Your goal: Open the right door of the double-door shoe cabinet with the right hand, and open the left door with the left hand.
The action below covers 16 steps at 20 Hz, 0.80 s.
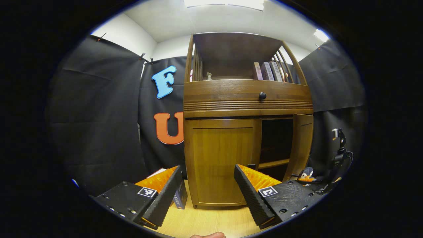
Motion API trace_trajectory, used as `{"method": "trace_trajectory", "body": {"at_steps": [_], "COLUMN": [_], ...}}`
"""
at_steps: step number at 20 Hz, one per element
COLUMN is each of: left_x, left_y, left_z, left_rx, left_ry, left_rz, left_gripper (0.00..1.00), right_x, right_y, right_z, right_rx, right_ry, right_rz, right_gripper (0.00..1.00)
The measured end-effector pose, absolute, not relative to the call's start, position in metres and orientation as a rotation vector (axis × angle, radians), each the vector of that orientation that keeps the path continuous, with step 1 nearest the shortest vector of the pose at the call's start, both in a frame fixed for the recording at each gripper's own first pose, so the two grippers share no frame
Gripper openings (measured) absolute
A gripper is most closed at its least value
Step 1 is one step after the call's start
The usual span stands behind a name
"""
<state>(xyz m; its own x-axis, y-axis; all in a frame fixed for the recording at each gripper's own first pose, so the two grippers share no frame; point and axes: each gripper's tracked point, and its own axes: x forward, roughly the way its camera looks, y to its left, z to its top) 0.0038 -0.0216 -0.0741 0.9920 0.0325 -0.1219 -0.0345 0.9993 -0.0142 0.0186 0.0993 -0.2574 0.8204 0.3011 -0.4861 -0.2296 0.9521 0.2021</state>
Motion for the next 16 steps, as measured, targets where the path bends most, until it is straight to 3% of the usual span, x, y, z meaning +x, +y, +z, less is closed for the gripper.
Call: {"method": "trace_trajectory", "body": {"at_steps": [1, 16], "left_x": [0.004, 0.012], "left_y": [-0.024, -0.066], "left_z": [-0.074, -0.078], "left_rx": [-0.015, -0.010], "left_ry": [0.122, 0.139], "left_rz": [0.030, -0.018], "left_gripper": [1.00, 0.96], "right_x": [0.015, -0.038], "right_y": [0.095, 0.024], "right_z": [-0.257, -0.250], "right_rx": [0.138, 0.095], "right_ry": [0.539, 0.544], "right_rz": [0.283, 0.240], "right_gripper": [0.29, 0.28]}}
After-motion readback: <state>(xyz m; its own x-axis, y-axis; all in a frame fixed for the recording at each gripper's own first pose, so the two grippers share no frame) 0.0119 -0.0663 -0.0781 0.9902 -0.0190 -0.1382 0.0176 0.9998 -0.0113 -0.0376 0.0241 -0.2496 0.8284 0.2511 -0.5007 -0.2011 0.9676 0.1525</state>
